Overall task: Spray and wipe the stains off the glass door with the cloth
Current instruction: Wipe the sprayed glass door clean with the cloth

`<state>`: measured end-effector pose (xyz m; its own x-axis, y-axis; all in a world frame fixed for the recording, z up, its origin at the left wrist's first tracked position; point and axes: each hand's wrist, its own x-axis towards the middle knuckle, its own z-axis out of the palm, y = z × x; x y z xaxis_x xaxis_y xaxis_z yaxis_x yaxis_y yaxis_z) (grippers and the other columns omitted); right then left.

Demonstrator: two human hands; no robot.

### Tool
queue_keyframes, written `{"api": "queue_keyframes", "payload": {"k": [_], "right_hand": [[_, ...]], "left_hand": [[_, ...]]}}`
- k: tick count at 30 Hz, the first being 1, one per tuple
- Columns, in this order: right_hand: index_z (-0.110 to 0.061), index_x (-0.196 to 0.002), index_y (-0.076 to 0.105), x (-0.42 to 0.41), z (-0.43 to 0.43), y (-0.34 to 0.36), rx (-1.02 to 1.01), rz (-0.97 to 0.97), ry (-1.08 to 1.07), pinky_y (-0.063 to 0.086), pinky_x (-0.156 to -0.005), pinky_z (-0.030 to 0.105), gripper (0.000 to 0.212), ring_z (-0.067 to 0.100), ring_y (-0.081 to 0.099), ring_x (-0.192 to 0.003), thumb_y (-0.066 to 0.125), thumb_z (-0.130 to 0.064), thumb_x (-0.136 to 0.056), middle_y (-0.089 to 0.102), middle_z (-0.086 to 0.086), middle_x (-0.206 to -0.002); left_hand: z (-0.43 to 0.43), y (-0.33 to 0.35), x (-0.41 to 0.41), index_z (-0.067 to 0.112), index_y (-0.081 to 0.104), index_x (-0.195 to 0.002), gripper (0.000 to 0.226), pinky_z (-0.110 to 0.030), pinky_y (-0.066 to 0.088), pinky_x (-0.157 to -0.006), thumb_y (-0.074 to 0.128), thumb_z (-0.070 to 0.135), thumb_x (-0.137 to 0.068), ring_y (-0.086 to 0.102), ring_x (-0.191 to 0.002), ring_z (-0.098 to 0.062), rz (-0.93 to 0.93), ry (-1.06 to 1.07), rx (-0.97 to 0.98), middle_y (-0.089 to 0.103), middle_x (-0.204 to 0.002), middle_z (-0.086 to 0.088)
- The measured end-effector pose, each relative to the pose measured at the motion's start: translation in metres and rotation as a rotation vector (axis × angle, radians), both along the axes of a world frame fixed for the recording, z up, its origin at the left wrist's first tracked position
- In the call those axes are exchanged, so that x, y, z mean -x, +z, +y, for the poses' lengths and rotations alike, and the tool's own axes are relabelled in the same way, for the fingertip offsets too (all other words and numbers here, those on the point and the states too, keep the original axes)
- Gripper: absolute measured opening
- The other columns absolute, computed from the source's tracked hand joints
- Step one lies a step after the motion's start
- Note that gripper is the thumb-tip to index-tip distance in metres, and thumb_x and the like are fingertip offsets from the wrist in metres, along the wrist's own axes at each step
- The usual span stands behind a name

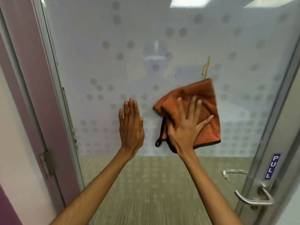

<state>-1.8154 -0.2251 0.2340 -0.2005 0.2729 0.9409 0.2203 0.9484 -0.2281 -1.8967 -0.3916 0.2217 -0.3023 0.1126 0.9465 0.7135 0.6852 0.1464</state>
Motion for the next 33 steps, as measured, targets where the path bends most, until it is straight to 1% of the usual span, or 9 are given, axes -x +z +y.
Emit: {"api": "queue_keyframes", "payload": {"k": [3, 8, 11, 14, 20, 23, 27, 30, 33], "right_hand": [[-0.041, -0.154, 0.027, -0.028, 0.038, -0.036, -0.095, -0.101, 0.004, 0.0, -0.113, 0.076, 0.083, 0.025, 0.009, -0.156, 0.054, -0.053, -0.077, 0.02, 0.007, -0.166], [-0.042, -0.156, 0.022, -0.02, 0.051, 0.039, 0.094, 0.089, -0.067, -0.003, -0.11, 0.079, 0.076, 0.026, 0.004, -0.157, 0.051, -0.05, -0.086, 0.012, 0.006, -0.168], [-0.042, -0.156, 0.024, -0.014, 0.032, 0.049, -0.147, -0.014, 0.027, -0.015, -0.111, 0.072, 0.081, 0.024, 0.001, -0.157, 0.053, -0.045, -0.08, 0.009, 0.0, -0.169], [-0.044, -0.153, 0.03, -0.035, 0.043, 0.015, -0.319, -0.187, 0.098, -0.005, -0.113, 0.076, 0.087, 0.023, 0.008, -0.156, 0.056, -0.04, -0.069, 0.02, 0.002, -0.167], [-0.046, -0.151, 0.033, -0.027, 0.055, 0.101, 0.061, 0.113, 0.017, -0.005, -0.108, 0.081, 0.072, 0.026, 0.004, -0.157, 0.051, -0.042, -0.081, 0.018, 0.004, -0.168], [-0.046, -0.155, 0.023, -0.008, 0.019, 0.12, -0.109, 0.043, 0.042, -0.008, -0.109, 0.079, 0.076, 0.026, 0.001, -0.157, 0.05, -0.046, -0.083, 0.012, 0.003, -0.169], [-0.046, -0.154, 0.026, -0.018, 0.019, 0.053, -0.397, -0.16, 0.098, -0.002, -0.112, 0.076, 0.084, 0.022, 0.004, -0.157, 0.053, -0.044, -0.074, 0.014, 0.001, -0.168], [-0.045, -0.149, 0.039, -0.033, 0.057, 0.06, -0.212, -0.092, 0.016, 0.001, -0.109, 0.08, 0.077, 0.02, 0.003, -0.156, 0.053, -0.044, -0.073, 0.018, 0.001, -0.167], [-0.045, -0.148, 0.041, -0.018, 0.053, 0.132, 0.013, 0.081, -0.047, -0.001, -0.105, 0.084, 0.066, 0.026, 0.004, -0.157, 0.049, -0.045, -0.083, 0.018, 0.004, -0.167]], "left_hand": [[-0.009, -0.003, 0.003, 0.007, 0.002, -0.157, 0.056, -0.037, -0.002, -0.127, 0.02, 0.021, -0.106, -0.006, -0.155, -0.019, 0.012, 0.002, 0.052, -0.004, -0.166, -0.004], [0.004, -0.002, -0.003, 0.005, 0.002, -0.157, 0.057, -0.043, -0.004, -0.126, 0.02, 0.019, -0.105, -0.005, -0.155, -0.025, -0.034, -0.008, -0.014, -0.002, -0.166, -0.009], [0.015, -0.003, -0.007, 0.005, 0.002, -0.157, 0.057, -0.042, -0.004, -0.126, 0.022, 0.016, -0.104, -0.002, -0.155, -0.026, -0.052, -0.018, -0.09, -0.004, -0.167, -0.008], [0.01, -0.003, -0.007, 0.009, -0.002, -0.157, 0.059, -0.04, -0.004, -0.126, 0.023, 0.016, -0.105, -0.003, -0.155, -0.023, -0.047, -0.041, -0.071, -0.007, -0.167, -0.004], [0.003, 0.018, -0.013, 0.013, -0.006, -0.157, 0.06, -0.04, -0.007, -0.126, 0.024, 0.017, -0.105, -0.006, -0.155, -0.022, -0.07, -0.048, -0.083, -0.01, -0.166, -0.002], [-0.001, 0.059, -0.005, 0.006, 0.003, -0.157, 0.058, -0.04, -0.008, -0.126, 0.025, 0.018, -0.106, -0.005, -0.155, -0.023, -0.037, -0.018, -0.147, -0.002, -0.167, -0.009], [-0.021, 0.1, 0.011, 0.002, 0.009, -0.157, 0.056, -0.043, -0.005, -0.126, 0.026, 0.018, -0.105, 0.0, -0.155, -0.026, 0.029, 0.033, -0.148, 0.007, -0.166, -0.015], [-0.035, 0.105, 0.019, 0.003, 0.008, -0.157, 0.056, -0.045, -0.004, -0.126, 0.024, 0.019, -0.106, -0.002, -0.155, -0.025, 0.053, 0.037, -0.119, 0.006, -0.166, -0.014], [-0.032, 0.106, 0.02, 0.002, 0.009, -0.156, 0.056, -0.047, -0.002, -0.126, 0.024, 0.018, -0.105, 0.0, -0.155, -0.028, 0.068, 0.04, -0.117, 0.007, -0.166, -0.014]]}}
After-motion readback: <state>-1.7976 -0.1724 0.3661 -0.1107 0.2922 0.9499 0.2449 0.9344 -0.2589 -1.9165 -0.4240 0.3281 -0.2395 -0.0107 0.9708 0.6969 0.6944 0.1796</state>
